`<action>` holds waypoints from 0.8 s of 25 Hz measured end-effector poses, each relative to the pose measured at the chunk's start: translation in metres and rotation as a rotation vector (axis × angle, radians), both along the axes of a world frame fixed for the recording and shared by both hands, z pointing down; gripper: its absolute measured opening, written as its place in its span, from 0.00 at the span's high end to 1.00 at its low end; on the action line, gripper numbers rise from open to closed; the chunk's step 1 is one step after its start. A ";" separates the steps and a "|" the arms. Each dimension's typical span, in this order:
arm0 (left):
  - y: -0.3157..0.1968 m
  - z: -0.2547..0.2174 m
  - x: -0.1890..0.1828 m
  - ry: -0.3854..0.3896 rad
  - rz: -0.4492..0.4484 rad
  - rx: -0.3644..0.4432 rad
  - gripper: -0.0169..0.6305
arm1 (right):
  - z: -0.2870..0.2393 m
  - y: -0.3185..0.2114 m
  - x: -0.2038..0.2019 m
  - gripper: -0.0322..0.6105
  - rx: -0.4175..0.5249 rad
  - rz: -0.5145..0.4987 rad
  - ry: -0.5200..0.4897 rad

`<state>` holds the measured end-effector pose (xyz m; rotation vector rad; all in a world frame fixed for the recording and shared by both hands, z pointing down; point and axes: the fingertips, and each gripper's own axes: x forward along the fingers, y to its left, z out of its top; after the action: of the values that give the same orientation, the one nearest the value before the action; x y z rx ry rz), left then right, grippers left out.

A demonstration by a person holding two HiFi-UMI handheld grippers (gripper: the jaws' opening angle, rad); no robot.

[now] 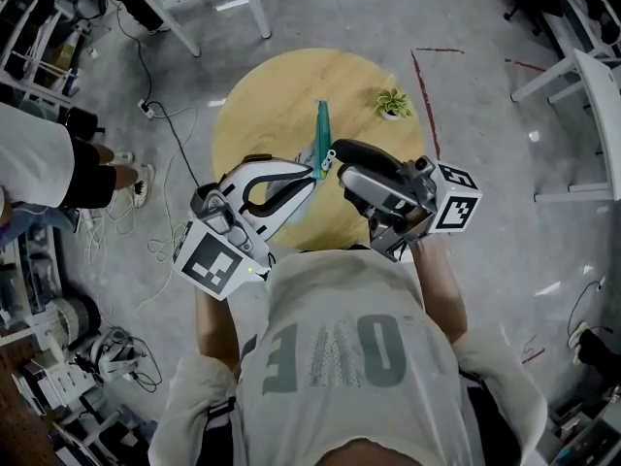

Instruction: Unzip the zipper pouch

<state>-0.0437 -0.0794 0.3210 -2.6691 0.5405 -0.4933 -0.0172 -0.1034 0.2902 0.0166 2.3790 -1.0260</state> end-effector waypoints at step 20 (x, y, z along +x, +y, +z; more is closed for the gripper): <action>-0.002 0.005 0.001 0.004 0.014 -0.022 0.91 | 0.016 -0.013 -0.006 0.90 -0.012 0.105 0.128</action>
<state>-0.0423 -0.0811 0.3263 -2.6932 0.5195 -0.4930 -0.0233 -0.1168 0.3066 -0.1817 2.4588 -1.0193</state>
